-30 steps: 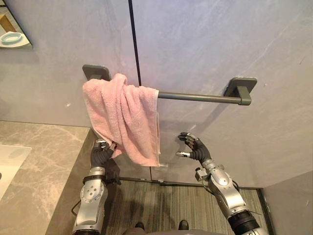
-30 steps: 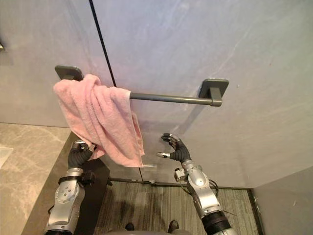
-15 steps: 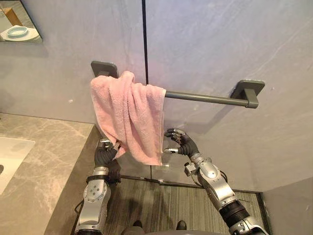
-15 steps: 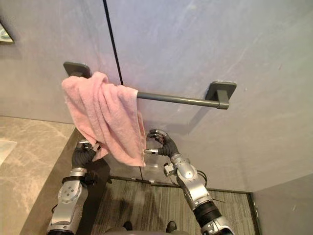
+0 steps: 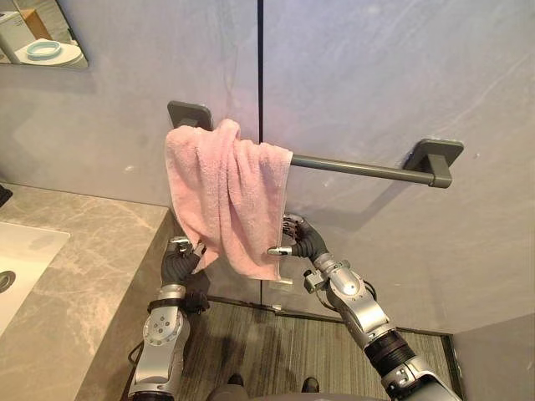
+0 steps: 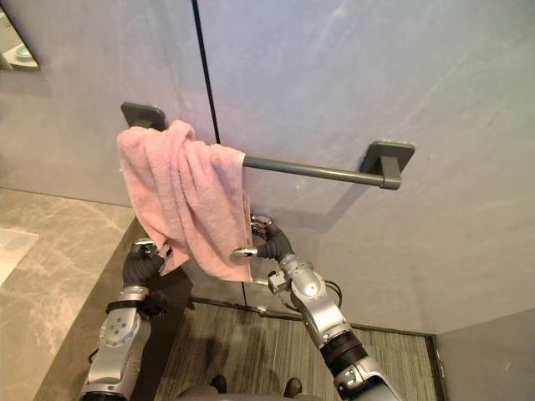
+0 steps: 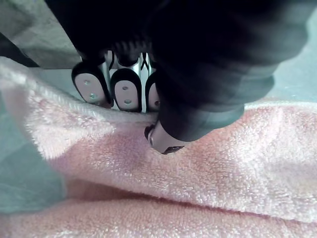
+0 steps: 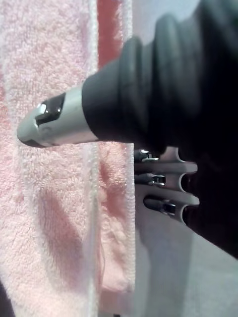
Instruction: Organize washtable
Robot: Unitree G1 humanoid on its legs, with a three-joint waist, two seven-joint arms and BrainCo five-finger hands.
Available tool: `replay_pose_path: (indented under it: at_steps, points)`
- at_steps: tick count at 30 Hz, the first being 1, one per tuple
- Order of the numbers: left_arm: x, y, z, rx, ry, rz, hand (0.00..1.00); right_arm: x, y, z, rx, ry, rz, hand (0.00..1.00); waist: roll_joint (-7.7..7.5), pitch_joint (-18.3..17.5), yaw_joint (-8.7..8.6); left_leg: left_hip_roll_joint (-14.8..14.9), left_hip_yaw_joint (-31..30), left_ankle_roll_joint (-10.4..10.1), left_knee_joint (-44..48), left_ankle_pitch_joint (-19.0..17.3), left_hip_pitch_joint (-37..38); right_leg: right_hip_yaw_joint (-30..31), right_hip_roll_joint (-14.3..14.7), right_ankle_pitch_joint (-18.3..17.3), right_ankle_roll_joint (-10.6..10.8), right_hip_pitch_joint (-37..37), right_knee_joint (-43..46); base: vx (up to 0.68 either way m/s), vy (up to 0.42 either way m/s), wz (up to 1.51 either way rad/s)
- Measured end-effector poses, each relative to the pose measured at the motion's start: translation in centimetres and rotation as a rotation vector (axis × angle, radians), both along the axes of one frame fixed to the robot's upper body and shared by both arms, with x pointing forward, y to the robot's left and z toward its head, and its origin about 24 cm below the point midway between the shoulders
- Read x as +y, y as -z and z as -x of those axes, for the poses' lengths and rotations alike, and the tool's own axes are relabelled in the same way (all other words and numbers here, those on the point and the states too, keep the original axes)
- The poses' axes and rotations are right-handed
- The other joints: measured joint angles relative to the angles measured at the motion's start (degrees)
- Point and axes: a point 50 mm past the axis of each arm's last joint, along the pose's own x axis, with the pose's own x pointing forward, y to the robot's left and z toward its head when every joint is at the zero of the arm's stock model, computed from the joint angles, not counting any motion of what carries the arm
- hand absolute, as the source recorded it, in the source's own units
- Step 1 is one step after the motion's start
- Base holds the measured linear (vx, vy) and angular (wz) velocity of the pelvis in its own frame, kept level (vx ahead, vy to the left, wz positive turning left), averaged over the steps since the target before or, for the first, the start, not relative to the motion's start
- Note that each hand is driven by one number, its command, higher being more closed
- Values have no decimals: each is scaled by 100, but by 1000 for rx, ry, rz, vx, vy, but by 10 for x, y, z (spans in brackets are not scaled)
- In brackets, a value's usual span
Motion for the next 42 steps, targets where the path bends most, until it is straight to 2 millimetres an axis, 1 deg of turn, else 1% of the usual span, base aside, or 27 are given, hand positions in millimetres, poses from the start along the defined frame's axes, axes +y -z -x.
replay_pose_path:
  at_steps: [5, 22, 26, 29, 34, 39, 42]
  points:
    - [0, 0, 0, 0, -1, -1, 100, 7, -6, -3, -22, -27, 7, 100, -1, 0, 3, -4, -2, 0, -2, 0, -1, -1, -4, 0, 1, -2, 0, 0, 0, 0]
    - [0, 0, 0, 0, 0, -1, 100, 4, -4, -4, -15, -17, 14, 100, -3, 0, 2, -3, -2, 0, -6, 0, 22, 2, -4, -1, 2, -4, 0, 0, 0, 0]
    - [0, 0, 0, 0, 0, -2, 100, -5, -6, -7, -22, 25, 3, 100, -6, 0, 3, -4, -2, 0, -6, 0, 35, 2, -5, -2, 3, -4, 0, 0, 0, 0]
    - [0, 0, 0, 1, -1, 0, 100, -15, -6, -3, -24, 67, -19, 100, -9, 1, 1, -8, 2, 0, -11, 0, 43, 1, -9, -3, 5, -4, 0, 0, 0, 0]
    - [4, 6, 8, 25, -33, 12, 100, -35, -7, 4, -33, 154, -57, 100, -10, 0, -26, -20, 63, -1, -89, 12, 130, 40, -24, -9, 15, 6, 11, -10, 5, -5]
    - [4, 6, 10, 17, -61, 31, 100, -48, -11, 9, -51, 230, -96, 100, -11, 0, -41, -25, 85, 0, -95, 12, 148, 57, -29, -10, 17, 6, 12, 0, 0, 0]
    - [8, 2, 10, 0, -75, 26, 100, -52, -13, 10, -62, 252, -97, 100, -11, 0, -118, -26, 90, 0, -95, 11, 150, 62, -30, -9, 17, 6, 11, 0, 0, 0]
